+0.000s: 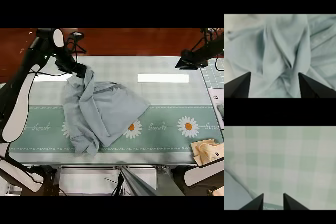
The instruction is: Fold the shirts.
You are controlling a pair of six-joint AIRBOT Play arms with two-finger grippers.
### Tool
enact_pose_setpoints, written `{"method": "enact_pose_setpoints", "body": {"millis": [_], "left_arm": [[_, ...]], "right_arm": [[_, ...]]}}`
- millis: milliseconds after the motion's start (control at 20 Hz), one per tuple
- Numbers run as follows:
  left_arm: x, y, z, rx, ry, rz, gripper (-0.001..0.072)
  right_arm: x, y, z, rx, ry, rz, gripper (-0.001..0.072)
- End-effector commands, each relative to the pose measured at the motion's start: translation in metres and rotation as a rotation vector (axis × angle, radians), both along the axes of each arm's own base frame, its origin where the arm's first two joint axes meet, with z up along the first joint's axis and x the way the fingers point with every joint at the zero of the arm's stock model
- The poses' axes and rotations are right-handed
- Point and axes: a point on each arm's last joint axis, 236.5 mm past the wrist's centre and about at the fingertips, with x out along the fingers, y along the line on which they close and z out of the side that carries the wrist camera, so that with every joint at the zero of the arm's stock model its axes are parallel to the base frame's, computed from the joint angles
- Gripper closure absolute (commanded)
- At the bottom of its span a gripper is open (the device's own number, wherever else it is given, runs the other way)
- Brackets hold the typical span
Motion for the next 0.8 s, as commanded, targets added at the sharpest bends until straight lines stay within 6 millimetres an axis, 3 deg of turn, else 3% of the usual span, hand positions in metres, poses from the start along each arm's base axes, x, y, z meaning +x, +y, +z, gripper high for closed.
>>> {"method": "enact_pose_setpoints", "body": {"millis": [0,150,250,300,400,550,650,750], "left_arm": [[-0.042,0.033,-0.004,0.033,0.200,0.090,0.0043],[-0.073,0.045,-0.005,-0.062,0.254,0.146,0.0053],[-0.108,0.052,-0.020,-0.149,0.270,0.200,0.0053],[-0.134,0.049,-0.029,-0.217,0.294,0.222,0.0053],[-0.189,0.037,-0.049,-0.352,0.350,0.248,0.0053],[-0.256,0.032,-0.087,-0.398,0.425,0.299,0.0053],[-0.281,0.023,-0.104,-0.433,0.489,0.329,0.0054],[-0.291,0.021,-0.118,-0.438,0.500,0.348,0.0061]], "right_arm": [[-0.039,-0.012,-0.011,-0.047,0.158,0.054,0.0362],[-0.055,-0.028,-0.015,-0.047,0.185,0.012,0.0321],[-0.063,-0.021,-0.016,0.048,0.151,-0.003,0.0258],[-0.067,-0.014,-0.016,0.119,0.129,-0.010,0.0201],[-0.073,-0.002,-0.015,0.226,0.097,-0.008,0.0198],[-0.085,0.005,-0.029,0.251,0.130,-0.008,0.0198],[-0.086,0.010,-0.034,0.246,0.137,-0.002,0.0199],[-0.086,0.015,-0.034,0.242,0.136,0.010,0.0199]]}}
